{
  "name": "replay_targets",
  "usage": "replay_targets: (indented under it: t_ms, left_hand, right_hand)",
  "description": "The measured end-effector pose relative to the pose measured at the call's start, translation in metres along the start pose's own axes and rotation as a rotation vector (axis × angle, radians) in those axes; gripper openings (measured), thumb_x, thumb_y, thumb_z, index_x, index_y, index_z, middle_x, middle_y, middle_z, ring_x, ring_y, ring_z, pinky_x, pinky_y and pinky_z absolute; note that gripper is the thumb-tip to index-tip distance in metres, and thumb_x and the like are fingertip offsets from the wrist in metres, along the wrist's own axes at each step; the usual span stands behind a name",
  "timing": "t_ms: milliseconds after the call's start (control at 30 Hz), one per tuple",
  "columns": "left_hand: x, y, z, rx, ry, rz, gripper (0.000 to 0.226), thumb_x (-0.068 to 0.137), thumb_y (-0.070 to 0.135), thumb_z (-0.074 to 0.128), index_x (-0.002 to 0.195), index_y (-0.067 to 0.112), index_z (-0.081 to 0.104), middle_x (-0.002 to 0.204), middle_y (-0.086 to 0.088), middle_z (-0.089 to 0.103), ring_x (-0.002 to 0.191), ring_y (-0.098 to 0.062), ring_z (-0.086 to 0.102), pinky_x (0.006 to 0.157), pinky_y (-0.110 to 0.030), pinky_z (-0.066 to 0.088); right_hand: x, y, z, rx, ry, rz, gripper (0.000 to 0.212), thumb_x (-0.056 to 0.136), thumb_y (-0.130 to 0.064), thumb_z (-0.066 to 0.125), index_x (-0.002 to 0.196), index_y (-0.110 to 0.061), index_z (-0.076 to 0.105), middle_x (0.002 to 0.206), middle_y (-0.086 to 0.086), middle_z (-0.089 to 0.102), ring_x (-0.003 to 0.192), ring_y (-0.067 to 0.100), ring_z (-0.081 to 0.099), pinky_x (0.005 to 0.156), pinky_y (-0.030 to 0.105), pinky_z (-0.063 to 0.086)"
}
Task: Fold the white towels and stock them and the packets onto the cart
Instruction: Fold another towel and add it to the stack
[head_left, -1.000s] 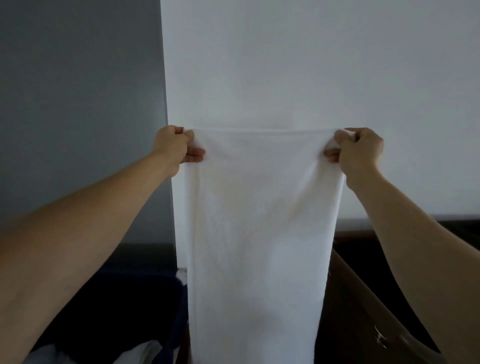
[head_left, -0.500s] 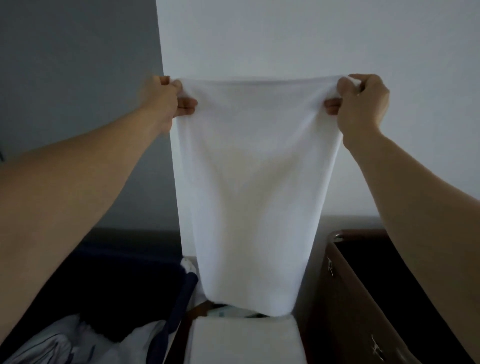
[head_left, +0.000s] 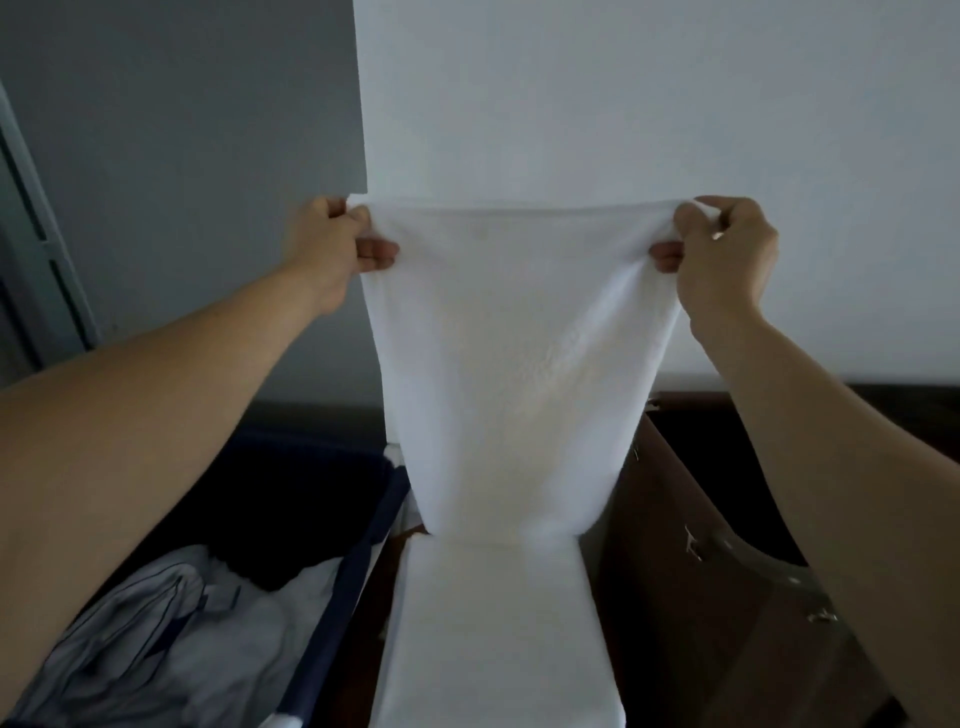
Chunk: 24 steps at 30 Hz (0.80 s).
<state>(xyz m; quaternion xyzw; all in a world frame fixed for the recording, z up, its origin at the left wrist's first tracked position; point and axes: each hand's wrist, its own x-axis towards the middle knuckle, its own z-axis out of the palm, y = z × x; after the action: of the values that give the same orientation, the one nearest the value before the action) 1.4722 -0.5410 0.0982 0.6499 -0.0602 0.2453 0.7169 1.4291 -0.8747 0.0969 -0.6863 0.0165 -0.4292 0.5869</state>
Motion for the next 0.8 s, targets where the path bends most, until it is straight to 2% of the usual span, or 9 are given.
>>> replay_targets:
  t_ms: [133,233,300,367,467,667,767,800]
  left_hand:
    - [-0.074,-0.005,-0.041,0.03,-0.019,-0.05,0.003,0.104,0.012,0.046,0.107,0.011,0.045,0.092,-0.014,0.064,0.057,-0.019,0.068,0.063,-0.034,0.058]
    - [-0.141,-0.011,-0.07,0.072,-0.041,-0.116,0.017,0.104,0.013,0.047,0.119,0.007,0.044,0.1,-0.016,0.065,0.061,-0.019,0.068,0.067,-0.035,0.061]
    - [-0.185,-0.012,-0.089,0.081,-0.038,-0.16,0.021,0.104,0.011,0.046,0.122,0.002,0.045,0.103,-0.019,0.064,0.06,-0.02,0.067,0.066,-0.036,0.062]
    - [-0.227,-0.015,-0.106,0.101,-0.039,-0.206,0.022,0.103,0.01,0.046,0.122,-0.001,0.047,0.105,-0.023,0.063,0.064,-0.024,0.067,0.068,-0.037,0.063]
    - [-0.282,-0.023,-0.131,0.15,-0.072,-0.282,0.023,0.103,0.011,0.049,0.122,-0.001,0.051,0.109,-0.024,0.064,0.077,-0.03,0.069,0.07,-0.036,0.062]
    - [-0.351,-0.034,-0.164,0.256,-0.126,-0.362,0.018,0.1,0.016,0.054,0.116,0.006,0.057,0.103,-0.016,0.069,0.08,-0.026,0.071,0.082,-0.043,0.059]
    - [-0.362,-0.036,-0.166,0.351,-0.118,-0.312,0.017,0.098,0.018,0.056,0.111,0.009,0.061,0.098,-0.011,0.068,0.078,-0.02,0.065,0.074,-0.033,0.055]
    - [-0.364,-0.036,-0.164,0.368,-0.112,-0.293,0.016,0.097,0.019,0.057,0.109,0.009,0.063,0.096,-0.009,0.066,0.078,-0.017,0.061,0.071,-0.029,0.051]
  right_hand:
    - [-0.071,-0.01,-0.036,-0.027,-0.029,0.028,0.004,0.096,-0.021,0.06,0.099,-0.02,0.059,0.083,0.005,0.07,0.06,0.017,0.072,0.073,0.044,0.062]
    - [-0.132,-0.012,-0.066,-0.091,-0.045,0.078,0.009,0.097,-0.02,0.06,0.105,-0.015,0.059,0.09,0.009,0.07,0.058,0.015,0.071,0.072,0.043,0.062]
    - [-0.172,-0.014,-0.085,-0.135,-0.057,0.108,0.01,0.097,-0.021,0.061,0.105,-0.014,0.06,0.086,0.006,0.071,0.06,0.016,0.071,0.072,0.042,0.062]
    - [-0.209,-0.014,-0.104,-0.17,-0.07,0.146,0.01,0.096,-0.023,0.062,0.102,-0.014,0.061,0.078,0.003,0.07,0.06,0.018,0.072,0.073,0.044,0.062]
    - [-0.26,-0.01,-0.131,-0.224,-0.113,0.214,0.011,0.096,-0.023,0.063,0.102,-0.014,0.063,0.081,0.005,0.071,0.06,0.016,0.072,0.074,0.042,0.062]
    - [-0.321,-0.01,-0.173,-0.317,-0.185,0.27,0.014,0.097,-0.024,0.062,0.106,-0.013,0.065,0.077,0.008,0.072,0.063,0.019,0.07,0.073,0.034,0.06]
    - [-0.329,-0.008,-0.183,-0.355,-0.188,0.251,0.006,0.096,-0.027,0.061,0.1,-0.024,0.064,0.071,0.002,0.071,0.074,0.019,0.069,0.078,0.035,0.056]
    - [-0.33,-0.007,-0.186,-0.363,-0.187,0.245,0.007,0.096,-0.028,0.06,0.101,-0.025,0.064,0.069,-0.001,0.07,0.077,0.017,0.069,0.078,0.031,0.053]
